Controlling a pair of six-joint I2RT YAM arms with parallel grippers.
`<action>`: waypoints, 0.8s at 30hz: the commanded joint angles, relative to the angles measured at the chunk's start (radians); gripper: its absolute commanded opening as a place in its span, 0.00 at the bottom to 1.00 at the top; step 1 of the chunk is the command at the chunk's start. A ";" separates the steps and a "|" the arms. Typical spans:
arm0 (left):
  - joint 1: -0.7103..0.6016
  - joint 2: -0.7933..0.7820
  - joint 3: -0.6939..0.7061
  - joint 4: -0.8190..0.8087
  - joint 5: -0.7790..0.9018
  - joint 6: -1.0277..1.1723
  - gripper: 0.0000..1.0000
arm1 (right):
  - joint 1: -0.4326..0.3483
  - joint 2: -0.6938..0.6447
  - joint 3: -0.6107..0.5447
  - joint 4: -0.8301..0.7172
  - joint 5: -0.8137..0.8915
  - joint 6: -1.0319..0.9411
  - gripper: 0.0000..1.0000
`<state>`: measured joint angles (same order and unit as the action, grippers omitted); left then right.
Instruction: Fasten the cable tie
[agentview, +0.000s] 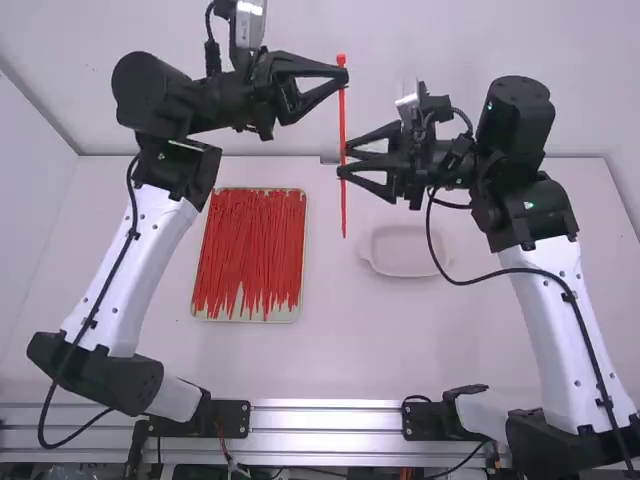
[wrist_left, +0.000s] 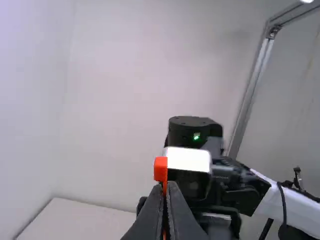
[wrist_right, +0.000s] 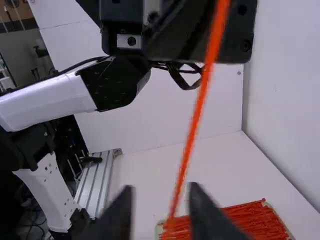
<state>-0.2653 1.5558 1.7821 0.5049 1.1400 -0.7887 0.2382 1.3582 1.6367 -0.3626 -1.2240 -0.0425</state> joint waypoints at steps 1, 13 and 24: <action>0.016 -0.002 0.005 -0.039 -0.040 0.083 0.02 | -0.014 -0.004 0.018 -0.008 0.065 0.054 0.98; 0.144 -0.002 0.013 -0.184 -0.206 0.142 0.02 | -0.078 -0.006 -0.008 -0.065 -0.060 -0.080 0.98; 0.142 -0.002 0.098 -0.469 -0.475 0.371 0.02 | -0.067 -0.004 -0.016 -0.072 0.074 -0.112 0.98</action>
<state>-0.1192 1.5562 1.8427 0.0376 0.7498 -0.4931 0.1623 1.3582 1.6291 -0.4332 -1.1828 -0.1448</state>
